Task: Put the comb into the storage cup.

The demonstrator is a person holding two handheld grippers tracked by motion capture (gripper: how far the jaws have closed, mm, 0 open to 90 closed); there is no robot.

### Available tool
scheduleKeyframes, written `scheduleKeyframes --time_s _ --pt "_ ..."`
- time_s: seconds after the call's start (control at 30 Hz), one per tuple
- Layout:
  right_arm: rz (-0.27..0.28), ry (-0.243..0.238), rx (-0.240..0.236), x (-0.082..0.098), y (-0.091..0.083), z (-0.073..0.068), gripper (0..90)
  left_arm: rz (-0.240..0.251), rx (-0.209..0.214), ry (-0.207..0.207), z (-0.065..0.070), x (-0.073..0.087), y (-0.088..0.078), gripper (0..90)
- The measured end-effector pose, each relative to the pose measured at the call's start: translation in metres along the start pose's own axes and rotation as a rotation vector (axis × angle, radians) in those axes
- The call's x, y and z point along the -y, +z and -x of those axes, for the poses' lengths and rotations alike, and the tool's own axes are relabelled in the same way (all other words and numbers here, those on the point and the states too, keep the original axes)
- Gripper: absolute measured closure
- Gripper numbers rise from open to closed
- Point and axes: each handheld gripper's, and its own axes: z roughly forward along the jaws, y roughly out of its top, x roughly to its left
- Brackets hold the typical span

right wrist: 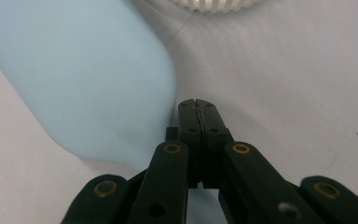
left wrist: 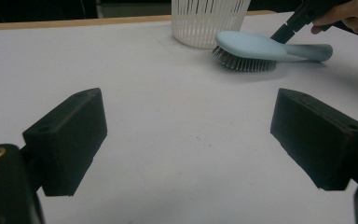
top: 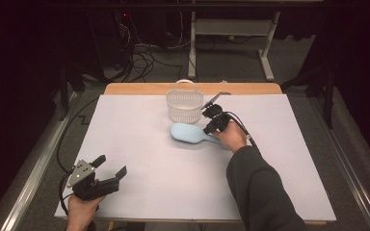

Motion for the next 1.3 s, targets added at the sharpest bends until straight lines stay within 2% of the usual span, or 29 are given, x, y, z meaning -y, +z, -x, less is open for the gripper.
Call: scheduleKeyframes --time_s 0.1,0.3,1.3 --pt "-0.006 -0.015 -0.002 0.001 0.0 -0.001 90.0 -0.001 0.002 0.002 0.0 0.0 0.001 9.9" --pt "-0.003 -0.005 -0.012 0.003 0.0 -0.001 90.0 0.001 0.002 0.0 0.0 0.0 0.0 9.9" --pt "0.005 -0.037 -0.029 0.018 -0.004 -0.006 90.0 0.002 0.001 0.007 0.001 -0.001 0.0 9.9"
